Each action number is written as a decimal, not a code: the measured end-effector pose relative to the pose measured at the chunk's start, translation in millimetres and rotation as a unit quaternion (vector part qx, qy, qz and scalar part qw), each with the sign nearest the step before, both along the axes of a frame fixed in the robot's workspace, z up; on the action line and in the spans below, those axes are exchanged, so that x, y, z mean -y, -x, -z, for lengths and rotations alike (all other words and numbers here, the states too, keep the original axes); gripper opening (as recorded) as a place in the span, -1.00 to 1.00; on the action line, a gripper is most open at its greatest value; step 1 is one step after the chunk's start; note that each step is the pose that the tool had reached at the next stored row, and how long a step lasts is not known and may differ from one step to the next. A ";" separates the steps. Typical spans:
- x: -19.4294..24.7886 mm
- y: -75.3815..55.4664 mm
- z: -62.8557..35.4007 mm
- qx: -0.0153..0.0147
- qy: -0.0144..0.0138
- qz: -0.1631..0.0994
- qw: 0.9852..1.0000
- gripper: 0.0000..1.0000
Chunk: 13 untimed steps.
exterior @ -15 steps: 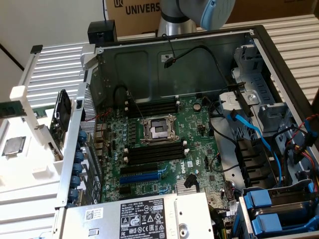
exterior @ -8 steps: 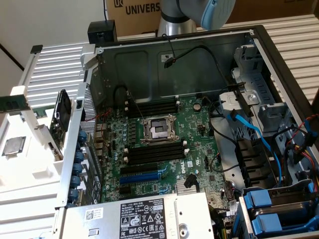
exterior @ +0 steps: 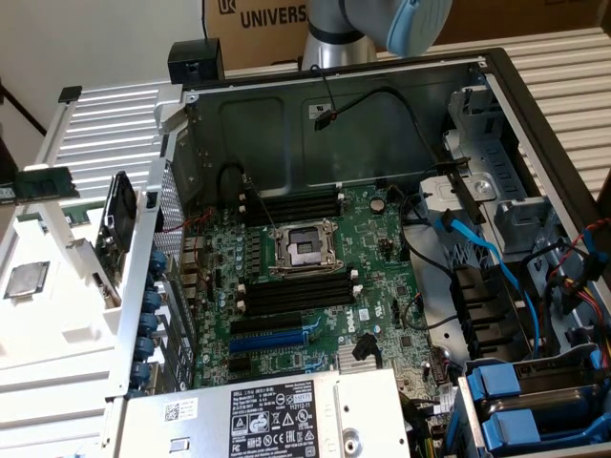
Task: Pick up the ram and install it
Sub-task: 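Pick up the ram and move it above insertion slot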
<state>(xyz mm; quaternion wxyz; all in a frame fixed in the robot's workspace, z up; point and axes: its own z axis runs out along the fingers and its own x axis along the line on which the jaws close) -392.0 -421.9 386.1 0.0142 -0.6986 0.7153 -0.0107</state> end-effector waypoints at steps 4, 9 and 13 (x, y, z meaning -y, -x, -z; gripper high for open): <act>0.0 -16.0 -9.1 0.000 0.000 0.000 1.000 -0.76; 0.0 -37.2 -20.0 0.000 0.000 0.000 1.000 -0.76; 0.0 -55.6 -23.1 0.000 0.000 0.000 1.000 -0.76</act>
